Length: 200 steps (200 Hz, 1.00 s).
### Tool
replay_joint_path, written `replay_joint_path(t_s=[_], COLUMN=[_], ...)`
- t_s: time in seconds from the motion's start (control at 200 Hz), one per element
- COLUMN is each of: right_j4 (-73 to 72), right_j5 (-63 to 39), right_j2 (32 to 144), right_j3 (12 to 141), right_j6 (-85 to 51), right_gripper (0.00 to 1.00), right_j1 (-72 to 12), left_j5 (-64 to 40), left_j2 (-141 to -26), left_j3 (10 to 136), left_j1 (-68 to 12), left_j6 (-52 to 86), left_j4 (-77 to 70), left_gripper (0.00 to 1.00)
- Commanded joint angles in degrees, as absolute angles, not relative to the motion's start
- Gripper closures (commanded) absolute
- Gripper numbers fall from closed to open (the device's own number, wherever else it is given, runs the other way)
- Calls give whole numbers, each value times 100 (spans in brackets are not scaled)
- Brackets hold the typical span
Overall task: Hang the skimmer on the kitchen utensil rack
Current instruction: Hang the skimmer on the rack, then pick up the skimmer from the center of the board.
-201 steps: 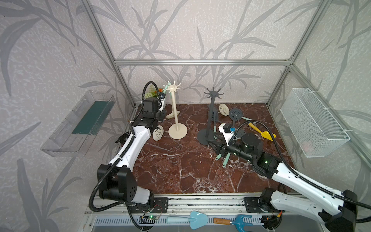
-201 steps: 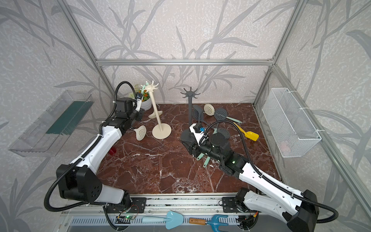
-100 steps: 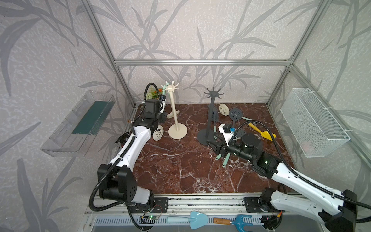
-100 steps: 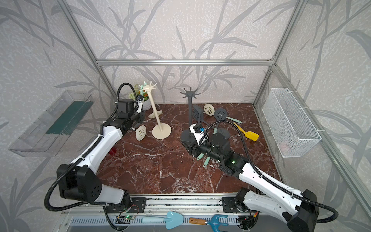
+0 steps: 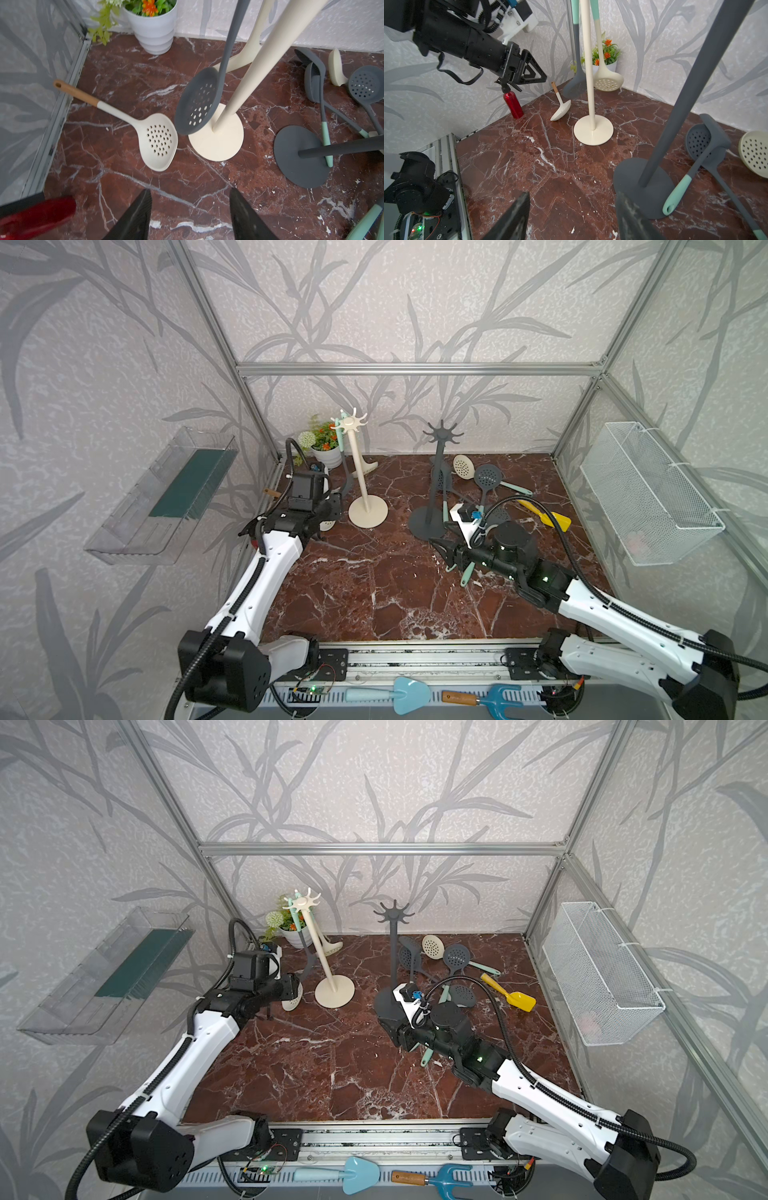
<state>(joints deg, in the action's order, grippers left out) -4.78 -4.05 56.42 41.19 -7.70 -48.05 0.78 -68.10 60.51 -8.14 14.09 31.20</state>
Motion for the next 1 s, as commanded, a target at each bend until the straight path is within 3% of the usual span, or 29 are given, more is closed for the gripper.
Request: replay_joint_path(t_s=[0.0,0.215,0.515,0.66,0.995], right_j4=[-589,-616,-609,-711,-914], right_j5=[-334,-338,-393,-536,-1126], right_j2=[5559,5581,5633,5716,5971], right_j3=[3959,3810,3716,3652,3636], right_j6=[-905,-899,-806,-771,-381], right_gripper=[34,34,35,35,36], right_j1=[-4825,-4824,-4825,-4825,-4823], left_j5=[607,842,783,934,755], left_j2=[-6572,-6605,-7516,-8229,-10439], left_j3=[5673,5627,6234,6621,8252], left_j1=[-818,-747,-202,16,665], left_j6=[2513,3150,3980,4131,4202], left_j4=[3518,3824,4141,4096,4452], left_gripper=[43,44,47,53,54])
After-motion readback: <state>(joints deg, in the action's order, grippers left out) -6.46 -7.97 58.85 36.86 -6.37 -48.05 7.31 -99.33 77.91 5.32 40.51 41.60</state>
